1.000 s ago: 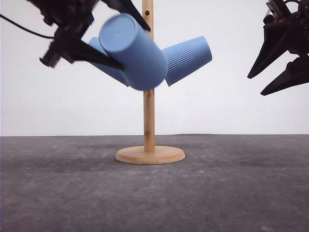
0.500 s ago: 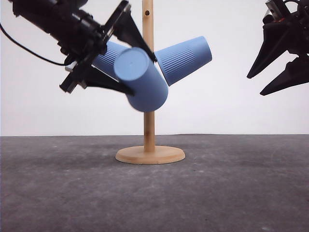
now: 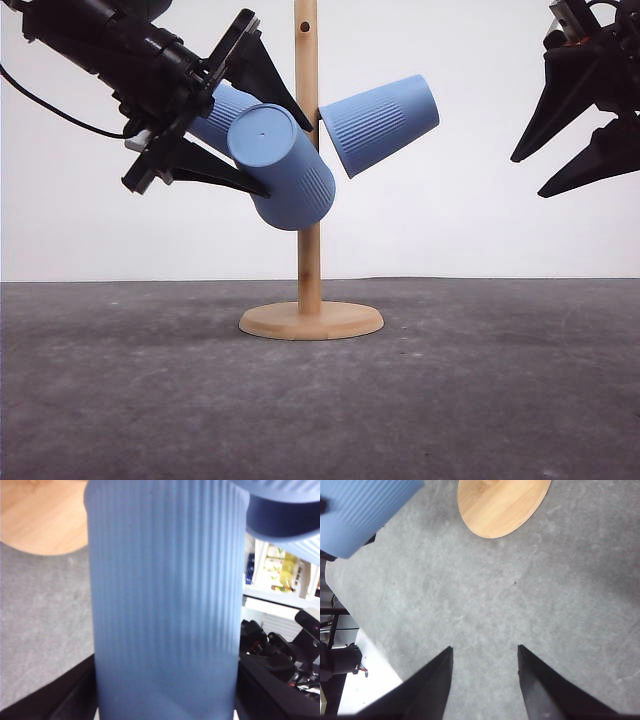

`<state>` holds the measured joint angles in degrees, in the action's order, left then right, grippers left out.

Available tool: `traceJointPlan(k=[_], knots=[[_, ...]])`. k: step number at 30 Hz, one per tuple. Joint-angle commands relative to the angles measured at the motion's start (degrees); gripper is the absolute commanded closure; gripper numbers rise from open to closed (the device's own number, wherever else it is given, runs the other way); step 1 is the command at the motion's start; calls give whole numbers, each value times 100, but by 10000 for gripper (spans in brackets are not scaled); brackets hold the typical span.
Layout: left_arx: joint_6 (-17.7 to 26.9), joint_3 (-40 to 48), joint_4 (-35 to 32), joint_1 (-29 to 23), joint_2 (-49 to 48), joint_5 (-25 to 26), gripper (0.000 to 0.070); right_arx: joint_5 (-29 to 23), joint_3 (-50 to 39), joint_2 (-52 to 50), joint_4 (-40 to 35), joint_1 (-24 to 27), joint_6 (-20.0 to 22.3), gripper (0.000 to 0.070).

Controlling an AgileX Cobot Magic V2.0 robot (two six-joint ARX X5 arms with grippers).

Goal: Place three cups

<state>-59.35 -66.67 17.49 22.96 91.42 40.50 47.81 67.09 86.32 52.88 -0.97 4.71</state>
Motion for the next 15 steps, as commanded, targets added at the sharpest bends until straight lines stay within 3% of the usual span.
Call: traceJointPlan(k=[1,4,9,15], knots=[[12,-111,-81,31,136,49,308,17,129,76,-33,-9,83,443],[18,-111,-84,31,151,48,298,18,129,76,-31,-9,83,443],[34,-111,-161,31,151,70,173,18,129,76,-24,-9,83,443],[4,-111,-636,31,151,326,172,17,129,76,-13,-9,83,443]])
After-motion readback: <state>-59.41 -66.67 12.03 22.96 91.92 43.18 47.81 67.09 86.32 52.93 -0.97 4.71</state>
